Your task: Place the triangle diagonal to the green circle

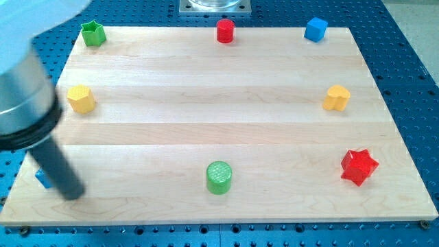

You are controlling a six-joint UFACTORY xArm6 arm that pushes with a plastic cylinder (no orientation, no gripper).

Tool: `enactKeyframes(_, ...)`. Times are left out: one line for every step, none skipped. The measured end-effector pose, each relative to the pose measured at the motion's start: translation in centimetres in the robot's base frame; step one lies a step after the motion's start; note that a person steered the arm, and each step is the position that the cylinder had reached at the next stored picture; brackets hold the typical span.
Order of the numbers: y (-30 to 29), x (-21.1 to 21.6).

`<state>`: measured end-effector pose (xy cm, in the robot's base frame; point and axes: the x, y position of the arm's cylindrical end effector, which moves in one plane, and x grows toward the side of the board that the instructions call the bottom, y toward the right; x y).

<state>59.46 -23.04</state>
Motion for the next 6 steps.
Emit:
enactKeyframes(-7.3,1.5)
enactKeyframes(-3.4,-1.5)
enactKeyframes(0.6,-3.2)
enactKeyframes(1.1,-4.3)
enactKeyframes(4.2,-6.6)
enactKeyframes(5.1,-7.3)
